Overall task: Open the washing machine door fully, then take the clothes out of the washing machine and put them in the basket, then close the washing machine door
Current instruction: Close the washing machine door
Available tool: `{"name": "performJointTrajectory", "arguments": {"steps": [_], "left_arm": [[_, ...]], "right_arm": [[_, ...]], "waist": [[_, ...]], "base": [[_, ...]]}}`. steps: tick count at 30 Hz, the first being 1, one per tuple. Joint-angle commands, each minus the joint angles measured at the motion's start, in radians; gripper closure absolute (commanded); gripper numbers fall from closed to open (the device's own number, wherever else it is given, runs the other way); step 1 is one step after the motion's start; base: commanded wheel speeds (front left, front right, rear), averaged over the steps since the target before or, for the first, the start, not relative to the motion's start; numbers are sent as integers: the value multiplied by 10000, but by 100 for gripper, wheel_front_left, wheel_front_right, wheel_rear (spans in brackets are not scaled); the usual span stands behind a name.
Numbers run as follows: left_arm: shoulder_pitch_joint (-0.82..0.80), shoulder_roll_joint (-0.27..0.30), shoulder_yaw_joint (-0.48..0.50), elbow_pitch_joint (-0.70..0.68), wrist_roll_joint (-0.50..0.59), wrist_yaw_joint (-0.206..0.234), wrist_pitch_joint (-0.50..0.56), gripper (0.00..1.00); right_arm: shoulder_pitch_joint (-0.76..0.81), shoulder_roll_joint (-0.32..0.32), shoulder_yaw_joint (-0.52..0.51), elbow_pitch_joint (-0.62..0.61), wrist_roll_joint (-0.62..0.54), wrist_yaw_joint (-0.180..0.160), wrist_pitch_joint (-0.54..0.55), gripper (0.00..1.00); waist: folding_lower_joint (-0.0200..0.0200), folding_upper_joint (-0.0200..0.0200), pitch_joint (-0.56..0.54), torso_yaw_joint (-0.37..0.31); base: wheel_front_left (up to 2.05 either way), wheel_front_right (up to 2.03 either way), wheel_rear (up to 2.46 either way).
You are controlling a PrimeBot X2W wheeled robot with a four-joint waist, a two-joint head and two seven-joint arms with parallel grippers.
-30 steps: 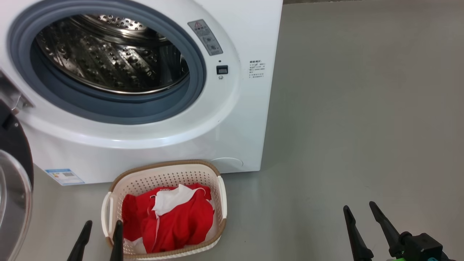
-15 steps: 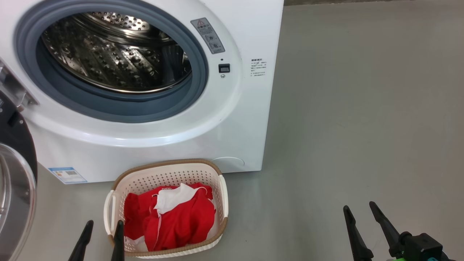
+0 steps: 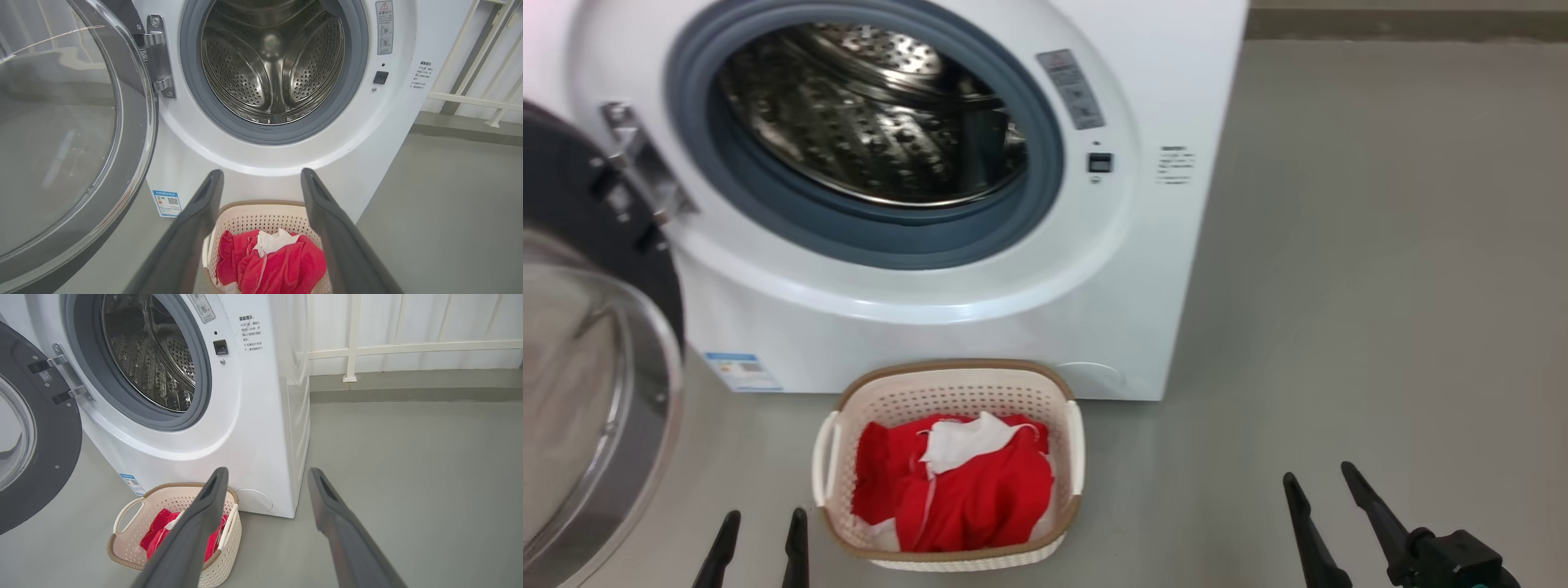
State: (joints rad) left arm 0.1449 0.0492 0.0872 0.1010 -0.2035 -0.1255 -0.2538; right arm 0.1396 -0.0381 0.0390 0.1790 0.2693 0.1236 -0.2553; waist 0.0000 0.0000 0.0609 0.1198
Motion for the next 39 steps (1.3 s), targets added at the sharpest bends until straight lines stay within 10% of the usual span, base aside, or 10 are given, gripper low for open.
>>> {"name": "performJointTrajectory", "arguments": {"steps": [1,17,39], "left_arm": [[-127,52,366,-178,-13,-52,-80,0],[347,12,-270,112,-795,382,-80,0],[950,11,-367,-838,-1857,1348,-80,0]], "right_arm": [[-147,-121,261,-190,-209,71,-65,0],[-224,-260,730,93,-188,71,-65,0],[-1216,-469,2010,690,51,71,-65,0]], "waist": [[0,0,-162,556],[0,0,-516,3464],[0,0,-277,3819]], "base": [[0,0,0],[0,0,0],[0,0,0]]}}
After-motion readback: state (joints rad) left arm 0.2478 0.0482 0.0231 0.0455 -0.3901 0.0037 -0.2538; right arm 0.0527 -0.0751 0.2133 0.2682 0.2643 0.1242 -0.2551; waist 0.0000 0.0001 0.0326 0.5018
